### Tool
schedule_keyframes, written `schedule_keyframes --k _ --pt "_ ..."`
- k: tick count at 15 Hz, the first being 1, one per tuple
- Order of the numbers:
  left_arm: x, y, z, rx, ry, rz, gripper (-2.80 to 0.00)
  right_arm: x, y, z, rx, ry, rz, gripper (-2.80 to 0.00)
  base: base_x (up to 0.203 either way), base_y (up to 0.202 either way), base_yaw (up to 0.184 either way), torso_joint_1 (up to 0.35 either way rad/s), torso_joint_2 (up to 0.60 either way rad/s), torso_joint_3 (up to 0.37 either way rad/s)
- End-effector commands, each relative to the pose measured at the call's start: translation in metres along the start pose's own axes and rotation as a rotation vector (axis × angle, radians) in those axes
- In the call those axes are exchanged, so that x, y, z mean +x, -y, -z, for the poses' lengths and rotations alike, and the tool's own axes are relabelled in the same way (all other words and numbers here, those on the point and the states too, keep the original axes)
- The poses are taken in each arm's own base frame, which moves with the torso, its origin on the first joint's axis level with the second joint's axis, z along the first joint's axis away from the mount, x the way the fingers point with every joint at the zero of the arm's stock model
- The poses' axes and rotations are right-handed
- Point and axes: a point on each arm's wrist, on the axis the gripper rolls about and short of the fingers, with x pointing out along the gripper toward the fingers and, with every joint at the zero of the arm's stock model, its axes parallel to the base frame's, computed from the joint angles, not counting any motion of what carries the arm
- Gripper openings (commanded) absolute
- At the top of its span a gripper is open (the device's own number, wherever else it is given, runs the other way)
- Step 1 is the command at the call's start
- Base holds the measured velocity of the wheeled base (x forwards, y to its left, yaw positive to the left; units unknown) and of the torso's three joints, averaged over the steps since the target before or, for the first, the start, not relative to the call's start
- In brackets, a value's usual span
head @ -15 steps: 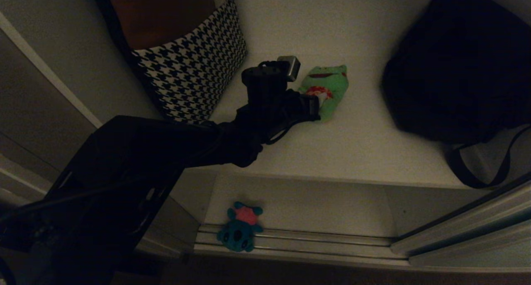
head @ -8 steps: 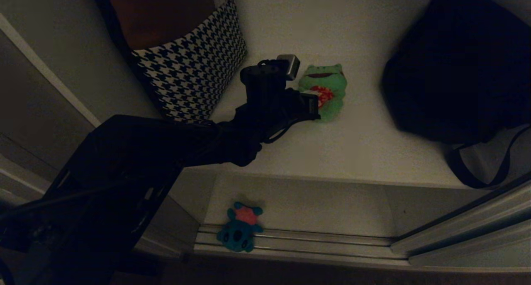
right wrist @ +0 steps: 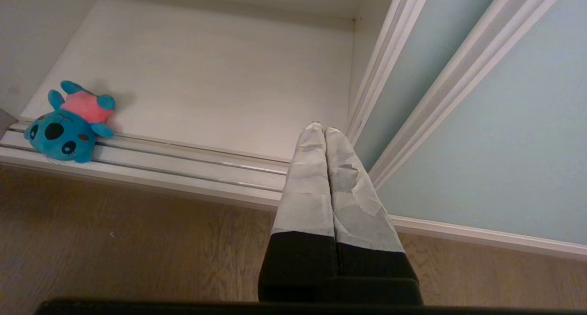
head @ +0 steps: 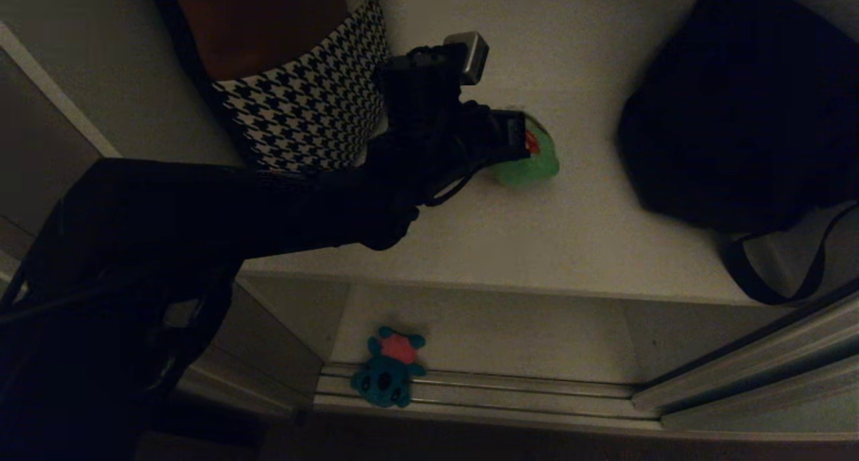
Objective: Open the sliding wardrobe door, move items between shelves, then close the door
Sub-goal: Place the green doll on the lower shelf
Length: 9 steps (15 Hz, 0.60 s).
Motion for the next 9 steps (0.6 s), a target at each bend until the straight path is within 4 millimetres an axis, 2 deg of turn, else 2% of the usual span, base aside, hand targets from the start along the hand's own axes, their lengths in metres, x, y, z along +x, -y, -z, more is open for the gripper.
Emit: schedule_keyframes --k 1,9 --pt "-0.007 0.011 -0.017 -0.009 0.002 -0.054 -2.80 0.000 0.000 0.000 0.000 -0.001 0.000 -2.80 0.000 0.000 0.000 0.000 0.00 0.000" --pt "-0.031 0.032 -0.066 -0.029 0.051 -0.141 -2.80 0.000 0.000 0.000 -0.001 -0.001 0.000 -2.80 0.000 0.000 0.000 0.000 0.00 0.000"
